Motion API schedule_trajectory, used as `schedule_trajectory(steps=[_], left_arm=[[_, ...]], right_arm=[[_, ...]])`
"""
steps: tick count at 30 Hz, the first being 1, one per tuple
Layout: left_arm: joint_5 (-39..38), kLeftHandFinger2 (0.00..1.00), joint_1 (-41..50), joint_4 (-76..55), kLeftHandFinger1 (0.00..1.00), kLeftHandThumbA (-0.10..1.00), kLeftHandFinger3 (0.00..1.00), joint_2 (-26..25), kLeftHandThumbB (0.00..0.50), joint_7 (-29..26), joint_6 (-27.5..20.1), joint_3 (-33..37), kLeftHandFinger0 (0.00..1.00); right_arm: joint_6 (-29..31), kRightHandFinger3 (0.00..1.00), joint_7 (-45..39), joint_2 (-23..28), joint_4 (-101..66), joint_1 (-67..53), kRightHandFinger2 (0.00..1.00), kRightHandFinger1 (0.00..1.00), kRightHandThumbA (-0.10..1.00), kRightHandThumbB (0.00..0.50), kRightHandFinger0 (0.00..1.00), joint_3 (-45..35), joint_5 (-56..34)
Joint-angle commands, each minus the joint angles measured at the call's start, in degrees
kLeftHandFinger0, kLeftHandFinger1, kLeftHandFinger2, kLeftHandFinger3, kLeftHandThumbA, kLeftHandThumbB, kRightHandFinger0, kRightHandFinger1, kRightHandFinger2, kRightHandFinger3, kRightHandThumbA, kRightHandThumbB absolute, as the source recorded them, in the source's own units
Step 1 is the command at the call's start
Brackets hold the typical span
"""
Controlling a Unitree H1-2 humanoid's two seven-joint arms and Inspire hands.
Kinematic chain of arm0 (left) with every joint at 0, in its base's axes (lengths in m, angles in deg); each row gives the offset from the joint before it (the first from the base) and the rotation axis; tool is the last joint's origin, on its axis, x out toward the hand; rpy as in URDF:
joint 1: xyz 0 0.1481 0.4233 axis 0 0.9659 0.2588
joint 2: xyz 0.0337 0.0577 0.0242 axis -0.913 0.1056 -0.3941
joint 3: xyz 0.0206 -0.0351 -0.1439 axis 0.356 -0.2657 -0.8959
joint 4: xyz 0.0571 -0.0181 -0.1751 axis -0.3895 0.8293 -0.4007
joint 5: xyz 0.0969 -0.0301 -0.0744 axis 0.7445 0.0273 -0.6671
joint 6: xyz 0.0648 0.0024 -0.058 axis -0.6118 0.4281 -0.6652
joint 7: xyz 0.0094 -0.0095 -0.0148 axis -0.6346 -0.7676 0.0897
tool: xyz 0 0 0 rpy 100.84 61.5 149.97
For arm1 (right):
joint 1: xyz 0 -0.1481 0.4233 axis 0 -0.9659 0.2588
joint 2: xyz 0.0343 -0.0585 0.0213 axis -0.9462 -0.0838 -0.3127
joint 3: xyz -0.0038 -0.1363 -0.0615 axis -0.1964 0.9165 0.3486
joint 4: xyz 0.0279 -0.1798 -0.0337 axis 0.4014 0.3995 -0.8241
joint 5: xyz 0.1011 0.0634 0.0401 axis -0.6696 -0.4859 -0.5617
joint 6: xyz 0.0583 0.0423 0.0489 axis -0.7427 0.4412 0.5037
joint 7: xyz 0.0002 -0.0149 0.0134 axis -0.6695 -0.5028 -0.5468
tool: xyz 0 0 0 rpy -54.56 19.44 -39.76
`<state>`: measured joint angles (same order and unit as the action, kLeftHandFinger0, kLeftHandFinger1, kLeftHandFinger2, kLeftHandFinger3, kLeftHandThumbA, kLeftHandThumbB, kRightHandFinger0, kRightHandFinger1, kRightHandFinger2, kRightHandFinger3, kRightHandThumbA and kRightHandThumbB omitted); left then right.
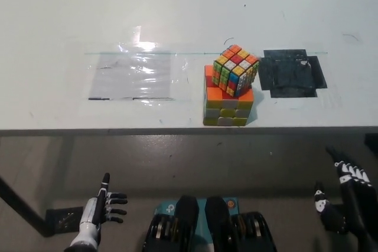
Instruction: The robot uses its right hand to pick up the small cube kept on the middle on the desk and place it on the bigger cube kept next to it
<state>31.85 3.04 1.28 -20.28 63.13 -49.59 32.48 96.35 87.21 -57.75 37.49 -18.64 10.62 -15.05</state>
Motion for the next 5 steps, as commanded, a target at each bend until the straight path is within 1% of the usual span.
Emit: schedule_trajectory(steps=[1,2,3,4,5], left_arm=[[0.06,0.58,-1.88,0.02,0.48,1.0,0.5,-0.47,0.178,-1.42,-2.41,-0.07,0.47],[0.08,0.58,-1.86,0.02,0.49,1.0,0.51,-0.54,0.178,-1.19,-2.44,0.03,0.47],[-0.53,0.56,-1.79,-0.31,0.46,1.0,0.5,-0.52,0.161,-0.55,-2.66,-0.29,0.45],[-0.78,0.55,-1.8,-0.2,0.45,1.0,0.49,-0.49,0.157,-0.35,-3.03,-0.44,0.45],[-1.57,0.56,-1.96,-0.22,0.46,1.0,0.49,-0.31,0.185,0.05,-2.64,-0.96,0.46]], right_arm=[[0.03,1.0,4.3,-2.12,4.44,2.78,1.0,1.0,0.31,0.194,1.0,-1.67,-4.85],[-0.02,1.0,4.22,-2.36,5.13,3.02,1.0,1.0,0.32,0.195,1.0,-1.81,-5.43],[0.18,1.0,4.72,-2.54,6.51,3.69,1.0,1.0,0.33,0.193,1.0,-1.88,-5.47],[0.08,1.0,4.7,-2.65,6.82,3.78,1.0,1.0,0.33,0.192,1.0,-1.93,-5.63],[0.29,1.0,4.99,-2.75,7.62,4.21,1.0,1.0,0.33,0.196,1.0,-2.08,-5.92]])
